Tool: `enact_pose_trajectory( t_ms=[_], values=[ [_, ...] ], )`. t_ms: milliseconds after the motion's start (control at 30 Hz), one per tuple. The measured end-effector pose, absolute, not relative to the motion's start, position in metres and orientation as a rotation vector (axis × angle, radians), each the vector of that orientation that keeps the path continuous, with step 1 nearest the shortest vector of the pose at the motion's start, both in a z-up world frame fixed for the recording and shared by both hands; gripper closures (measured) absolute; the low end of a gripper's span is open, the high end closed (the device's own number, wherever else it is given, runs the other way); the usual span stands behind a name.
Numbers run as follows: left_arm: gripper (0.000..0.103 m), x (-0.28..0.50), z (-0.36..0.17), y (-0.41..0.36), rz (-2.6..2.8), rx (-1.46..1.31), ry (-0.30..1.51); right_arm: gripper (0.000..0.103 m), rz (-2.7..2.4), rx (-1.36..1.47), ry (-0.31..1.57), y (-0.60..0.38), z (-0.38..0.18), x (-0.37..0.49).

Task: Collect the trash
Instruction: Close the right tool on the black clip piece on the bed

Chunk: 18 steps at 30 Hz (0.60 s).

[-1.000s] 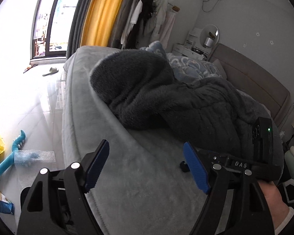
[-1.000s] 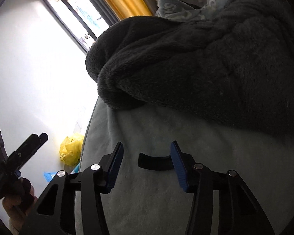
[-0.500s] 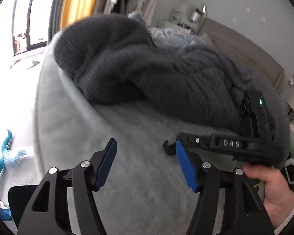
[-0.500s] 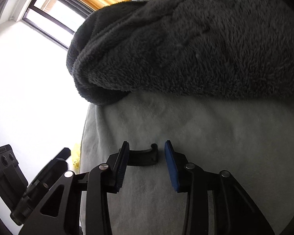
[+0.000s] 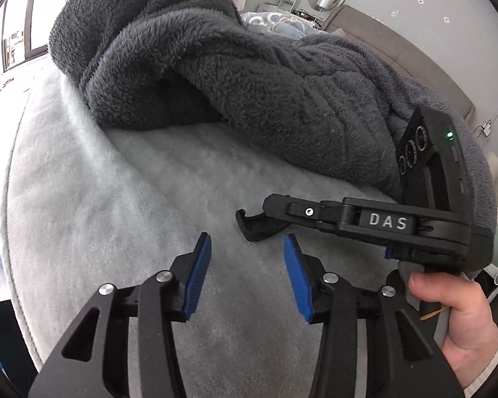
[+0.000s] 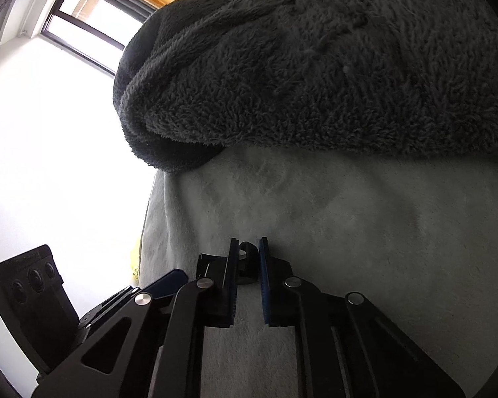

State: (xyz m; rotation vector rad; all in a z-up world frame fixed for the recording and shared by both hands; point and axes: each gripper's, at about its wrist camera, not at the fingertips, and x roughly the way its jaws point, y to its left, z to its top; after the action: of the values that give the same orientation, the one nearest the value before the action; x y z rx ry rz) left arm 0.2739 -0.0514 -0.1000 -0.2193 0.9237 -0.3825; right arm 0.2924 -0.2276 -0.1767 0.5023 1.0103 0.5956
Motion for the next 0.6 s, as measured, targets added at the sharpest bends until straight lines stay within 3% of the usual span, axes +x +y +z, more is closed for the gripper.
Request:
enact_pose_trajectory(
  t_ms=[600],
  values=[
    [0.088,0.279,-0.1,-0.043,-0.395,-0.305,0.915,0.092,0.668,0.419,0.979,-0.188,-0.161,0.293]
  ],
)
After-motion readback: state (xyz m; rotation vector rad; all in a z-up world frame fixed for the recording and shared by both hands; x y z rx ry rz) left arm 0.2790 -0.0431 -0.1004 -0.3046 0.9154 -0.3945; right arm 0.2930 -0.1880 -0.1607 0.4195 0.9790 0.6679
